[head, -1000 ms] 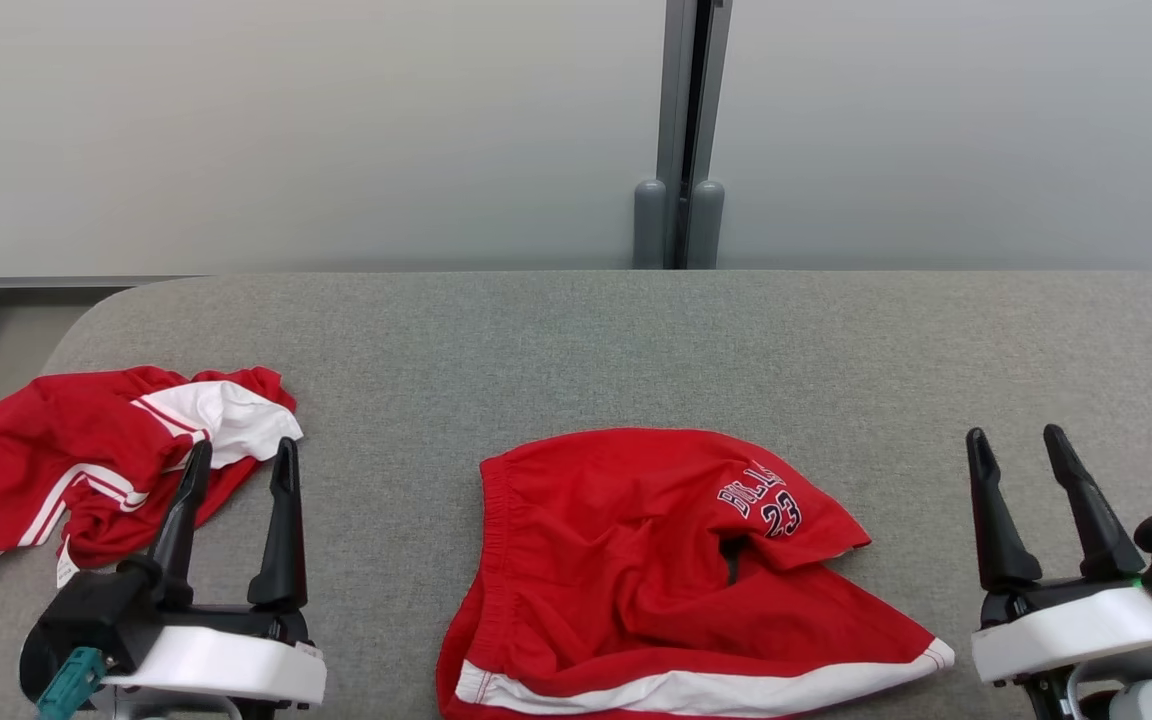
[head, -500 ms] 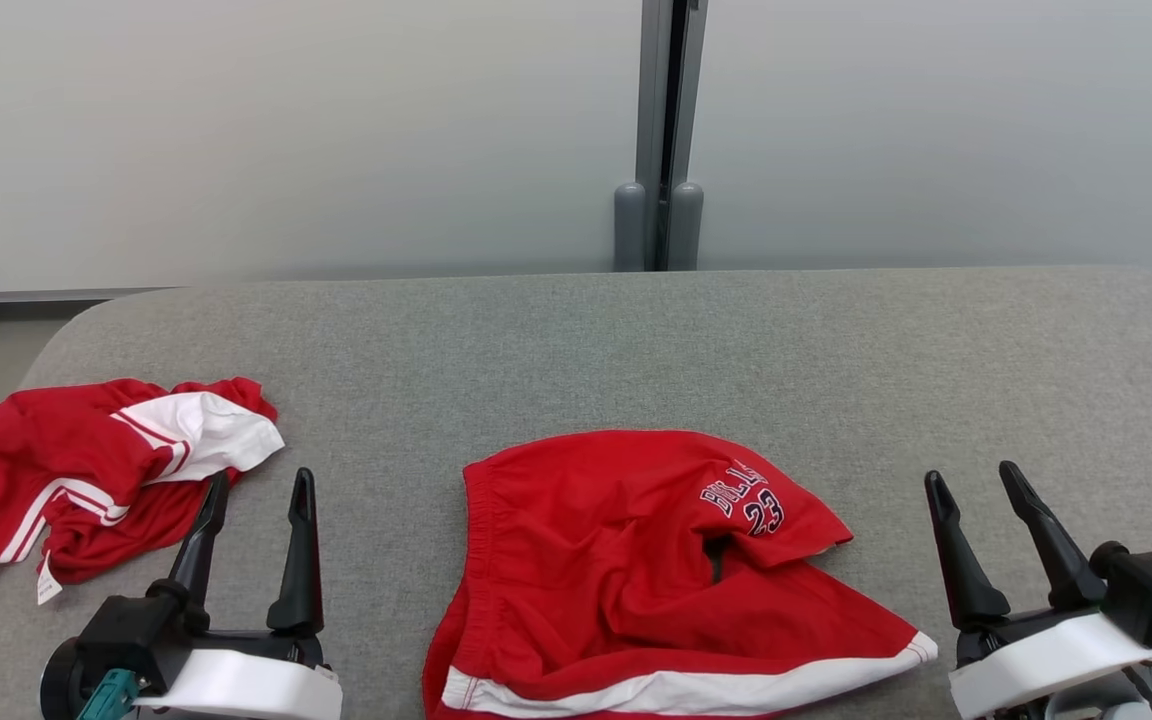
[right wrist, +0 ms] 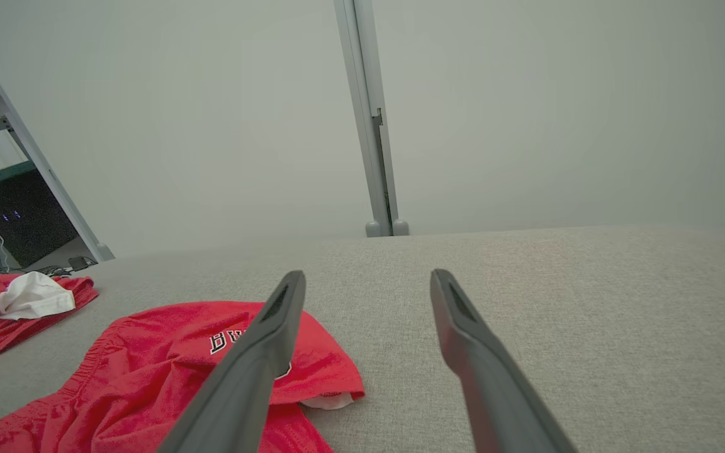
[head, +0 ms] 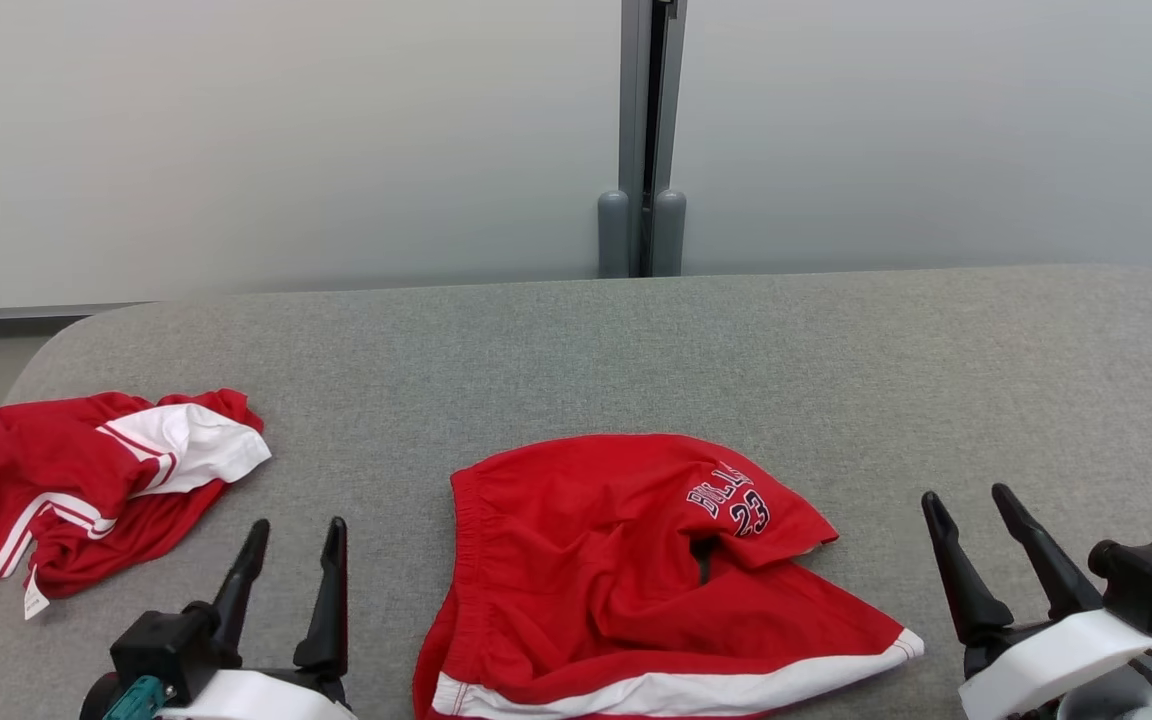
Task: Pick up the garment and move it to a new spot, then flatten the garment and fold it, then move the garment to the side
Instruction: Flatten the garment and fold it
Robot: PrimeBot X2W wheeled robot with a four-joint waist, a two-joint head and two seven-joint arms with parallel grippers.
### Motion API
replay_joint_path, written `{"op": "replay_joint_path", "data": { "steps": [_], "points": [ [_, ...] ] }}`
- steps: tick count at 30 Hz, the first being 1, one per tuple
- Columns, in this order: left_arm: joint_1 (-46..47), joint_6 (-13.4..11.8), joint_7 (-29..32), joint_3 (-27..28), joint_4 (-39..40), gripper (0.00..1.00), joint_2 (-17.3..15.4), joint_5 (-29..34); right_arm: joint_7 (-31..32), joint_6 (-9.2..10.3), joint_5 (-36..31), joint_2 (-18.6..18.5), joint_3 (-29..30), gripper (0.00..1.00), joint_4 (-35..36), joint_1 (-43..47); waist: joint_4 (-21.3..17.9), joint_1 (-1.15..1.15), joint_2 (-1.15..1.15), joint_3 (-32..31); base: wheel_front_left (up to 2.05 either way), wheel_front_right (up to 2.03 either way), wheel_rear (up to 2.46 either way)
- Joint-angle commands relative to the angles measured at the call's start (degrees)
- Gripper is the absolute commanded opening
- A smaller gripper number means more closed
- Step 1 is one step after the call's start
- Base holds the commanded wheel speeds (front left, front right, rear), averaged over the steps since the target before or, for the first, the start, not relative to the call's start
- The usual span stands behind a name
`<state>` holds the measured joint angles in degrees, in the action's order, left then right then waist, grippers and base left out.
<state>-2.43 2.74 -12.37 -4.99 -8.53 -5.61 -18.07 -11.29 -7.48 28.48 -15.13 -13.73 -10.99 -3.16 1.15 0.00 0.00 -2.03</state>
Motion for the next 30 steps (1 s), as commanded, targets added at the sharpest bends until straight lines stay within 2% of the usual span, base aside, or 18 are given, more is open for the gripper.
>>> {"op": "replay_joint_path", "data": {
  "steps": [1, 8, 11, 16, 22, 27, 30],
  "points": [
    [-0.5, 0.6, 1.3, -0.4, 0.0, 1.0, -0.3, -0.6, 1.4, -0.02, 1.1, -1.0, -0.4, 1.0, 0.2, 0.6, -0.1, 0.0, 0.0, 0.0, 0.0, 0.0, 0.0],
    [-3.4, 2.6, 16.8, -3.5, 4.9, 1.0, -2.6, -5.2, 13.5, -0.03, 10.2, -5.4, -3.4, 1.0, 1.7, 4.3, 0.7, 0.0, 0.0, 0.2, 0.0, 0.0, 0.0],
    [-4.9, 3.2, 24.0, -5.0, 8.3, 1.0, -3.8, -7.9, 17.5, -0.03, 12.8, -5.8, -4.2, 1.0, 0.7, 5.5, 1.1, 0.0, 0.0, 0.6, 0.0, 0.0, 0.0],
    [-6.8, 3.8, 33.5, -7.5, 12.8, 1.0, -5.5, -12.5, 19.9, -0.03, 13.7, -4.5, -4.4, 1.0, -1.6, 4.5, 1.7, 0.0, 0.0, 1.8, 0.0, 0.0, 0.0],
    [-6.0, 4.2, 39.3, -10.3, 13.1, 1.0, -6.6, -14.8, 21.1, -0.03, 13.3, -3.7, -4.1, 1.0, -4.1, 2.4, 1.9, 0.0, 0.0, 3.8, 0.0, 0.0, 0.0],
    [-4.5, 4.5, 41.0, -12.5, 10.3, 1.0, -7.2, -16.4, 22.5, -0.03, 14.4, -3.1, -5.3, 1.0, -5.5, 0.8, 1.6, 0.0, 0.0, 4.8, 0.0, 0.0, 0.0],
    [-3.1, 4.6, 40.0, -13.1, 9.3, 1.0, -7.7, -16.5, 22.9, -0.03, 15.1, -2.8, -6.3, 1.0, -6.1, -0.2, 1.3, 0.0, 0.0, 5.2, 0.0, 0.0, 0.0]
  ]
}}
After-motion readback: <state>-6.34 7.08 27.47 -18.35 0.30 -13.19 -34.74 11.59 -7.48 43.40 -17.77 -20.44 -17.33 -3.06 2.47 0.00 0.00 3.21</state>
